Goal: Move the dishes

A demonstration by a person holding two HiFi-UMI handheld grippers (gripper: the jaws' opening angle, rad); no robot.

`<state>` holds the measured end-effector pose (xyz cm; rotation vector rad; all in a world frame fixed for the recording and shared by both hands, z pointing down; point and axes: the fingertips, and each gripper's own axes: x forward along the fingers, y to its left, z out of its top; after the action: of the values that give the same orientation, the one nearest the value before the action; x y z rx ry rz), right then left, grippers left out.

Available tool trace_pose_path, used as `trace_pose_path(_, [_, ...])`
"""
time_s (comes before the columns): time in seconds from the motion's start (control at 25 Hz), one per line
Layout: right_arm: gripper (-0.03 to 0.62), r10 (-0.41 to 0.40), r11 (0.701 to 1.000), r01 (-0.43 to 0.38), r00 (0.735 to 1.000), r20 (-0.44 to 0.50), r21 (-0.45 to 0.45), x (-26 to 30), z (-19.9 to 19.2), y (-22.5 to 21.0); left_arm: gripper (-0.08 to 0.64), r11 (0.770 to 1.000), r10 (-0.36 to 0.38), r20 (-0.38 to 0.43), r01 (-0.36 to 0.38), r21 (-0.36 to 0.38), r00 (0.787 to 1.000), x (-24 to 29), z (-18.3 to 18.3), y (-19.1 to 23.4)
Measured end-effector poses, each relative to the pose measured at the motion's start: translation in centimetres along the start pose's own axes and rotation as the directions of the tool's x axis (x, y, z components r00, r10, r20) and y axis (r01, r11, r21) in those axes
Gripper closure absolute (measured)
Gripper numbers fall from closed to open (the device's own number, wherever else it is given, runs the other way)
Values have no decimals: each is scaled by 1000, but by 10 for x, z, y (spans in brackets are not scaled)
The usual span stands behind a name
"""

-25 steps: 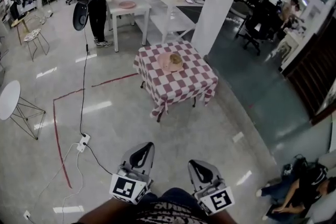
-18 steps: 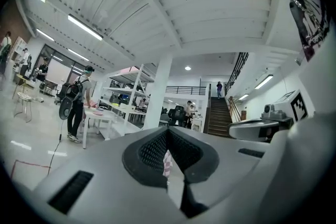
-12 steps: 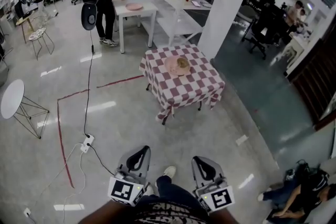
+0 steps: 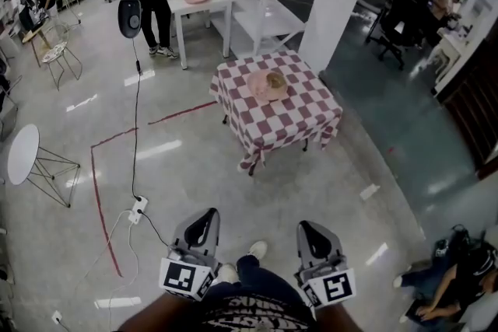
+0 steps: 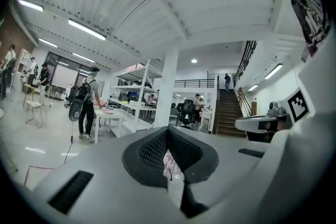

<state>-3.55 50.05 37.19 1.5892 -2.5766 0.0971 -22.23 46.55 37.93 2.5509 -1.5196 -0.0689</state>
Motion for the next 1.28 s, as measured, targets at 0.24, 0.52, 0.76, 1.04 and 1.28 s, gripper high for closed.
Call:
trace_pose_path(0.24, [557, -24, 1000, 24, 1000, -9, 6, 11, -4, -23, 529, 999, -35, 28, 34, 26, 999, 40, 10, -5])
trace_pose_path(0.52, [557, -51, 998, 51, 999, 18, 21, 37, 9, -56, 529, 999, -26, 10, 26, 35, 1000, 78, 15, 7])
trace_pose_path(0.76, [557, -15, 999, 13, 999, 50, 34, 63, 19, -77, 529, 998, -22, 20, 20, 58, 1000, 109, 27, 5])
trace_pose_path(1.04, [557, 7, 1000, -7, 996, 90, 6, 80, 35, -117, 529, 998, -16, 45, 13, 67, 999, 151, 44, -6])
trace_pose_path(1.28, [557, 22, 1000, -21, 994, 109, -10, 79, 40, -155, 529, 995, -3, 74, -5, 104, 997, 187, 52, -25])
